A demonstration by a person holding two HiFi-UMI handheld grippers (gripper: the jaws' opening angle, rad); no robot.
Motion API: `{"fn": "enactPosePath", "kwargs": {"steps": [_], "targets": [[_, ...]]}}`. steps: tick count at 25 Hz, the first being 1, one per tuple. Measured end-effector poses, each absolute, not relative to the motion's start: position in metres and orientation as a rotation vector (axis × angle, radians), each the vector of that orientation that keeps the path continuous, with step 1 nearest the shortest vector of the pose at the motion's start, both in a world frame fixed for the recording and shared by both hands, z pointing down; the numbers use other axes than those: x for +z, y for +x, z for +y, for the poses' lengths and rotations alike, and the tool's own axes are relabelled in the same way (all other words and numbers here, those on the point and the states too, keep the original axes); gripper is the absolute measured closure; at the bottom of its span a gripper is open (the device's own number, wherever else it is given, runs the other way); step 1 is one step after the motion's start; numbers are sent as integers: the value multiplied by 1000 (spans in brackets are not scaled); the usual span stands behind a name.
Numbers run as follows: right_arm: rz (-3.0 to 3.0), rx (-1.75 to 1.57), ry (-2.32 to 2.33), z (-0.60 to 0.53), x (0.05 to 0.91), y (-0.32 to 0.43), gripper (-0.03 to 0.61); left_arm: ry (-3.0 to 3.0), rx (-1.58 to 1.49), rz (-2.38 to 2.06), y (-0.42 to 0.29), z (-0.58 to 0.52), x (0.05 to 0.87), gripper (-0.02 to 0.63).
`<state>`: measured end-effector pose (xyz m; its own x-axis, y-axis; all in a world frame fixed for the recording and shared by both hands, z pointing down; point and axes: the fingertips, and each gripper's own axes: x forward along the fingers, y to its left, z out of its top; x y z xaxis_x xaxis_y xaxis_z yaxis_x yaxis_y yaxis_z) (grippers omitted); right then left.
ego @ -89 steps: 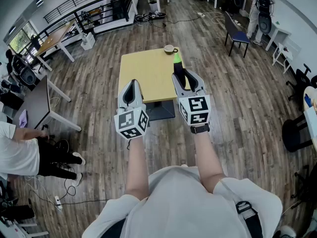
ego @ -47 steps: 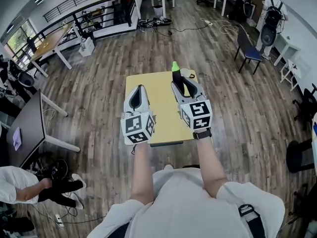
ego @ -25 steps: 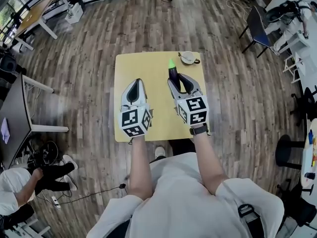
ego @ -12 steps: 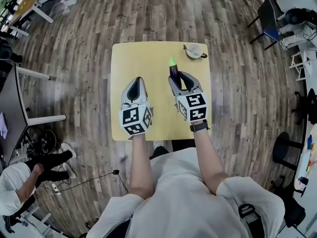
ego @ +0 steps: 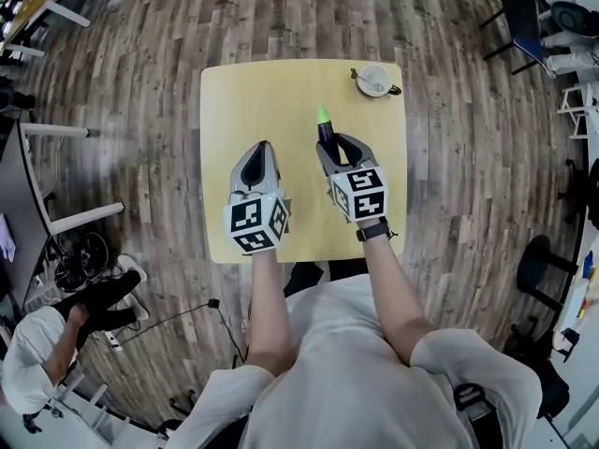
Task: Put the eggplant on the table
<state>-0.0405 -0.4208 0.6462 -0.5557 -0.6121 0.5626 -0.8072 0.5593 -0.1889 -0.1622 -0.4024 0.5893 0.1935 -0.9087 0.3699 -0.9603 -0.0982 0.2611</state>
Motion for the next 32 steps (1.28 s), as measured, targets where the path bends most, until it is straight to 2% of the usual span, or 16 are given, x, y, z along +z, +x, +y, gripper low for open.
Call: {"fn": "enactPosePath", "kwargs": {"steps": [17,32], "targets": [[-2124,813,1072,-406,758,-33,411,1945,252,-1667,-153,-409,656,604],[-2053,820,1101,-403,785,-26,404,1944,276,-1659,-152,-396,658,604]]}}
